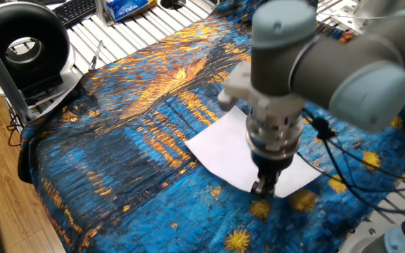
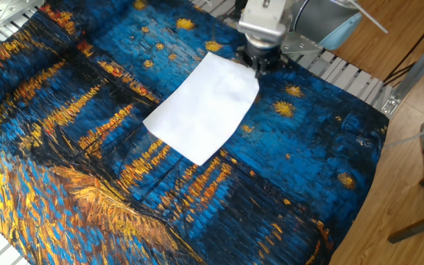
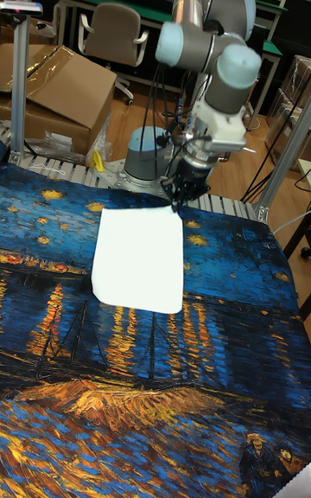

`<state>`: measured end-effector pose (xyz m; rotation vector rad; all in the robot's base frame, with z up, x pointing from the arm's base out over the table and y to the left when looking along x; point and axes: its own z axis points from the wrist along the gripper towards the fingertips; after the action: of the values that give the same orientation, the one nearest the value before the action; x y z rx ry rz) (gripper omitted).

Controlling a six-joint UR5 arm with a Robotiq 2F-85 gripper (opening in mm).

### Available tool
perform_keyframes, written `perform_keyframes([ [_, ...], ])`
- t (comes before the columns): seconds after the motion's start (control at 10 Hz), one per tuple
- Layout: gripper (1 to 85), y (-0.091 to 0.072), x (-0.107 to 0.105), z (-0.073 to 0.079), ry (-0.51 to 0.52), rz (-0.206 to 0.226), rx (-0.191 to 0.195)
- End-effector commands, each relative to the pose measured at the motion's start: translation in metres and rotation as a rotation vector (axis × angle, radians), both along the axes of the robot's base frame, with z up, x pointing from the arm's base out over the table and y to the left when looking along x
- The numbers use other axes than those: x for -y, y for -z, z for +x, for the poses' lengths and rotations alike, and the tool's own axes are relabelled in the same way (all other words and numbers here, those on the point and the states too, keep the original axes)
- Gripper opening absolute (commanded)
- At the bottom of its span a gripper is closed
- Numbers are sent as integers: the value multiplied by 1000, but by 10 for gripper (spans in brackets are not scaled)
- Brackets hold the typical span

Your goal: Flip over and spread out the paper that is laid flat on the table

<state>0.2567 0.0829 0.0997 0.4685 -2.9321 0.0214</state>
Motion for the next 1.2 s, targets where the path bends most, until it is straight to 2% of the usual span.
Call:
perform_keyframes([
  [0.0, 10, -38, 8, -2, -11, 11, -23],
  [0.4, 10, -57, 18, -7, -21, -18, -24],
  [0.6, 10, -55, 19, -4, -26, -19, -13],
  [0.7, 10, -49, 15, 1, -27, 2, -2],
  [0.9, 10, -48, -20, 15, 32, 128, 54],
  [1.0, 10, -48, -28, 27, 65, 158, 98],
  [1.1, 10, -47, -28, 44, 82, 155, 161],
])
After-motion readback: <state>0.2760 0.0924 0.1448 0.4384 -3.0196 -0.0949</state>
